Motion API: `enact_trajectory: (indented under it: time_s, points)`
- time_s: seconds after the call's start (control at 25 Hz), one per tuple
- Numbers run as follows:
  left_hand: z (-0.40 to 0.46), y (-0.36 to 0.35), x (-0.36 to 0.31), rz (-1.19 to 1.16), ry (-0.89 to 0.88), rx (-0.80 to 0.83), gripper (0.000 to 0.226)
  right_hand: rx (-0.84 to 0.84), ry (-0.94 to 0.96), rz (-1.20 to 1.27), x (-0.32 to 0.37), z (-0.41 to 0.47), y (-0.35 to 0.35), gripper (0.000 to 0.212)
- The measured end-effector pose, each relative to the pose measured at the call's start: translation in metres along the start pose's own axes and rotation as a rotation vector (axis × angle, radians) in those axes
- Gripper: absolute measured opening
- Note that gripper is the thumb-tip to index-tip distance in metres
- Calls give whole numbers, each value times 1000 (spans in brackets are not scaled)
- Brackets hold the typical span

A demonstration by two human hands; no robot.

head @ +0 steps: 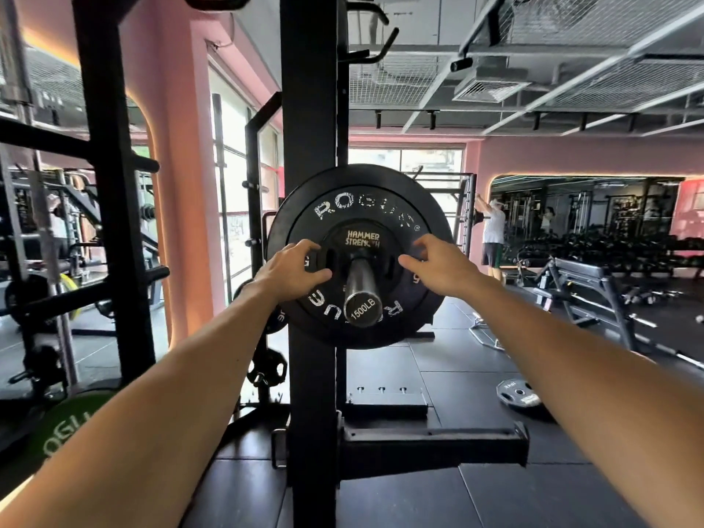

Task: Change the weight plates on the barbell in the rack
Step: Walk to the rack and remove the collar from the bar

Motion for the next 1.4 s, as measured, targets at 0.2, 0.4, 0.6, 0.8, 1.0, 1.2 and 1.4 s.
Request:
enact_trajectory:
  time_s: [0.2,0.4,0.6,0.8,1.0,1.2,1.4]
  points:
    - [60,-30,23,-16,-59,19,53,43,-42,-28,-10,58,-39,54]
    - [96,-58,29,-109,-122,80,42,27,-33,0,-2,107,-65,51]
    - [116,-77,36,-163,-157,113,39,26,-32,89,6,134,-87,49]
    - [120,-75,39,-193,-159,84,31,-66,-79,25,7,134,-84,40]
    - [116,-80,48,-243,-101,45,31,-102,-278,216,-18,122,-87,30]
    - [102,-81,49,-306,-100,5,49,14,-224,260,-4,105,-97,27]
    - [70,-73,30,-545,17,57,17,39,-185,303,8,76,-82,21]
Point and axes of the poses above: each hand's wrist, its own z-axis towards the middle knuckle, its own y-axis out of the back of the hand, x = y × z, the point moved 10 cm from there along z, towards the middle knuckle, and after that the axes turned 15 degrees about -z, right-handed, at the moved point
